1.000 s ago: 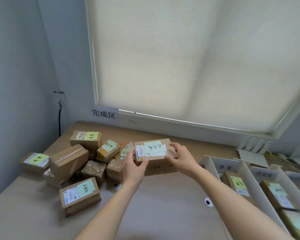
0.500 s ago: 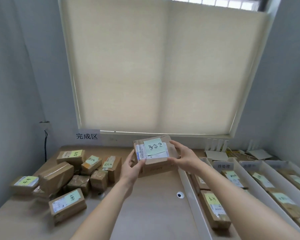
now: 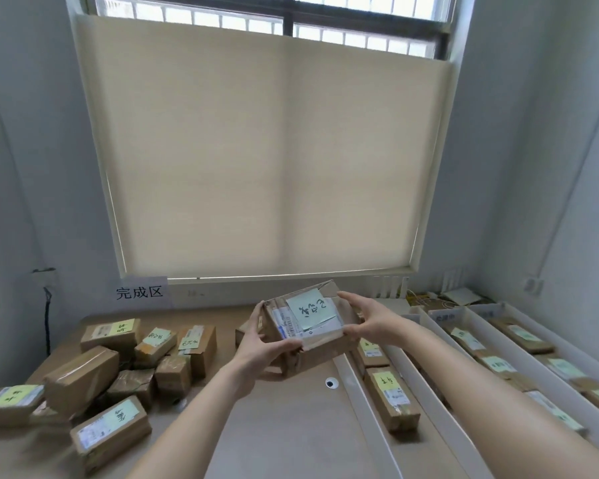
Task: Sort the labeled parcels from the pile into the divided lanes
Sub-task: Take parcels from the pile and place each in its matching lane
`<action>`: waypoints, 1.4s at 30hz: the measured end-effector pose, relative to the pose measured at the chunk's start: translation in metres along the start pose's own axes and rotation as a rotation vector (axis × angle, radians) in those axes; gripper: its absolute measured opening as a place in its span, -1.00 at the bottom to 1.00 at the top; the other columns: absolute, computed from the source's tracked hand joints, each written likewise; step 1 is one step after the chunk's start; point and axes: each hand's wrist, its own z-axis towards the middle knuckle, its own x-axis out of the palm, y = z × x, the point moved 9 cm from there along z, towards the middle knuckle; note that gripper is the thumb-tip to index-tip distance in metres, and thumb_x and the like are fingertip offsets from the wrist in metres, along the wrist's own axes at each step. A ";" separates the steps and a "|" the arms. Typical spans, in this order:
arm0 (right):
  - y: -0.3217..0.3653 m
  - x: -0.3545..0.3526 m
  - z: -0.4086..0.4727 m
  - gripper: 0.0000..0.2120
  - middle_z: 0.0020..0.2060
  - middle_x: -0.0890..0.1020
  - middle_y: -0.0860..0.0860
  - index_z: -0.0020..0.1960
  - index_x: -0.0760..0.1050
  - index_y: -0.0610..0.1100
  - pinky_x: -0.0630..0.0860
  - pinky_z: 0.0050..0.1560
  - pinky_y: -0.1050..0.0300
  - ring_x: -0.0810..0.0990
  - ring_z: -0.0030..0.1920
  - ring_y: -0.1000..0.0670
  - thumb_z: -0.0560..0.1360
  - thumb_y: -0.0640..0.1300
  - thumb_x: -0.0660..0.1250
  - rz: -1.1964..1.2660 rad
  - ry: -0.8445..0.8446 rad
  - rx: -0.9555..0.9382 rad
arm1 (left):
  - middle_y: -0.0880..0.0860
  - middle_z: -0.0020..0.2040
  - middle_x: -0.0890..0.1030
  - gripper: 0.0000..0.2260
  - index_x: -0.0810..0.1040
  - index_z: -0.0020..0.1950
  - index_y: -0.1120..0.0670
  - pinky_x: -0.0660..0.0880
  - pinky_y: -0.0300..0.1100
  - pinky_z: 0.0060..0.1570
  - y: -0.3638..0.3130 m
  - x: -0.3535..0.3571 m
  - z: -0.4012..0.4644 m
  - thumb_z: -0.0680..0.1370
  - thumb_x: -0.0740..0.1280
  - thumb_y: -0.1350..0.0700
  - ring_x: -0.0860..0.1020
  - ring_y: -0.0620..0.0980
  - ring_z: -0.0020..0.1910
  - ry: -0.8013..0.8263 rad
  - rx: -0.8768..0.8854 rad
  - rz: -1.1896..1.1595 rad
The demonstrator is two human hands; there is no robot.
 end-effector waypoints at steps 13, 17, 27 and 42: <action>-0.001 0.046 -0.103 0.06 0.59 0.24 -0.06 0.63 -0.33 0.11 0.29 0.48 0.01 0.29 0.53 -0.04 0.54 -0.09 0.46 0.239 -0.137 0.195 | -0.09 0.26 0.47 -0.10 0.17 0.36 -0.29 0.64 0.14 -0.33 -0.003 0.043 -0.057 0.26 0.68 0.10 0.60 0.05 0.08 -0.006 0.097 -0.232; -0.010 0.039 -0.134 0.10 0.57 0.25 -0.04 0.64 -0.28 0.15 0.37 0.38 0.12 0.39 0.42 0.01 0.47 -0.20 0.48 0.259 -0.174 0.192 | -0.03 0.19 0.52 -0.24 0.17 0.24 -0.18 0.65 0.21 -0.24 0.001 0.072 -0.072 0.31 0.65 0.07 0.60 0.01 0.03 0.026 0.115 -0.219; -0.041 -0.007 -0.215 0.10 0.59 0.25 0.01 0.66 -0.14 0.10 0.31 0.51 -0.11 0.29 0.53 -0.06 0.43 -0.05 0.57 0.079 -0.342 0.209 | -0.02 0.09 0.60 -0.22 0.32 0.19 -0.12 0.53 -0.01 0.18 -0.005 0.129 -0.106 0.15 0.58 -0.37 0.59 -0.04 0.09 0.028 0.351 0.139; -0.165 -0.121 -0.368 -0.13 0.53 0.35 0.07 0.64 0.07 0.13 0.35 0.42 0.20 0.42 0.45 0.03 0.51 -0.20 0.46 0.040 -0.431 0.323 | -0.21 0.19 0.64 -0.05 0.25 0.51 -0.31 0.58 -0.10 0.17 -0.036 0.345 -0.186 0.19 0.62 -0.26 0.61 -0.19 0.16 0.393 0.572 0.176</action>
